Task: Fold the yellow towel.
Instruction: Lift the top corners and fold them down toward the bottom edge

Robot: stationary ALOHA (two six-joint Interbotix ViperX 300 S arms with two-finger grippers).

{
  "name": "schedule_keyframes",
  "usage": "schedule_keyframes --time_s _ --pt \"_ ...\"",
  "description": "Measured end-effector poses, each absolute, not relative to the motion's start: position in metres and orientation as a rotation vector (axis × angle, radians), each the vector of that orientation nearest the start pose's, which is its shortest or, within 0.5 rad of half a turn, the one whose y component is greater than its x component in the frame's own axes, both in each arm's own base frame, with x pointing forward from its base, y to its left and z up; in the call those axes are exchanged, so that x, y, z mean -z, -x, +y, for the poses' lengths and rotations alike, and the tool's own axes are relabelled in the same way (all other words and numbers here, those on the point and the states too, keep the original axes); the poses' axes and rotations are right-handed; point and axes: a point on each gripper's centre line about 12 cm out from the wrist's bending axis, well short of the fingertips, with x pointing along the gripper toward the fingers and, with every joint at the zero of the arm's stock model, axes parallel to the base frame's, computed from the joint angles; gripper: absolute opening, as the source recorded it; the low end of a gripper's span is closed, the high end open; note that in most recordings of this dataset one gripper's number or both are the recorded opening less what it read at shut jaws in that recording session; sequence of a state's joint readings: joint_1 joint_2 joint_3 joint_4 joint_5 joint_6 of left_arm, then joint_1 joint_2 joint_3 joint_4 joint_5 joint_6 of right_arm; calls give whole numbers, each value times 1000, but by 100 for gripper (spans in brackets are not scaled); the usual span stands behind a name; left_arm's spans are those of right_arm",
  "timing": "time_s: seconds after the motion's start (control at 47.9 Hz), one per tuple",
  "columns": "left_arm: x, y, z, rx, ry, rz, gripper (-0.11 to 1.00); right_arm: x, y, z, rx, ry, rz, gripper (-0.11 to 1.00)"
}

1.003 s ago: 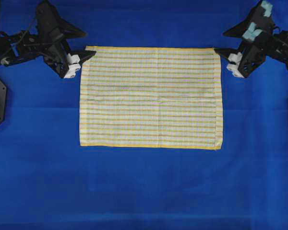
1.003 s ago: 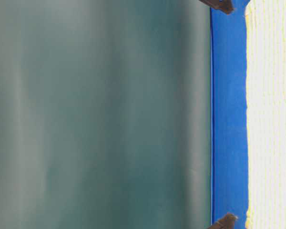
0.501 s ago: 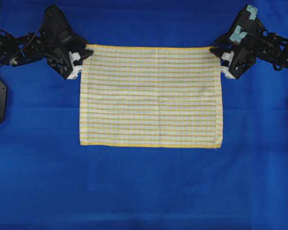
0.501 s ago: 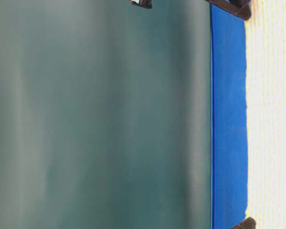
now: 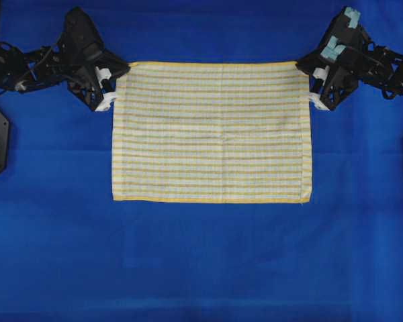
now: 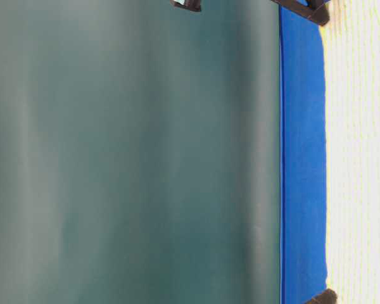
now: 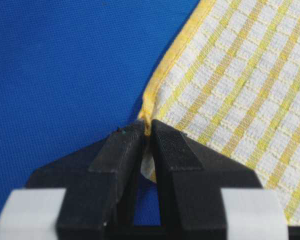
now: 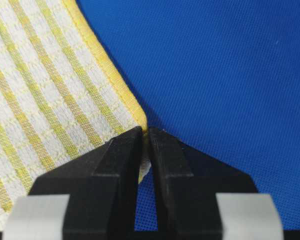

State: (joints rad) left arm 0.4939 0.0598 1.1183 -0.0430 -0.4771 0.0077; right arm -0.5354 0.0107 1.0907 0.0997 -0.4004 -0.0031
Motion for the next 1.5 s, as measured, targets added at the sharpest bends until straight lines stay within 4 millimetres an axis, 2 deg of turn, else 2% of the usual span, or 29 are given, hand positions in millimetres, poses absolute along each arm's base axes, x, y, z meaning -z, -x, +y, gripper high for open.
schedule_keyframes --time_s 0.397,0.71,0.835,1.065,1.295,1.504 --pt "-106 -249 131 -486 173 613 4 -114 -247 -148 569 -240 597 7" --pt "-112 -246 121 -461 164 601 4 -118 -245 -133 530 -237 592 7" --pt "-113 -249 104 -409 161 596 4 -119 -246 -120 502 -243 594 7" --pt "-119 -248 64 -287 165 565 4 -120 -238 -86 428 -273 602 7" --pt "-122 -244 33 -198 213 551 4 -129 -235 -52 337 -318 601 7" --pt "-122 -246 7 -112 241 557 4 -127 -234 -31 284 -356 626 7"
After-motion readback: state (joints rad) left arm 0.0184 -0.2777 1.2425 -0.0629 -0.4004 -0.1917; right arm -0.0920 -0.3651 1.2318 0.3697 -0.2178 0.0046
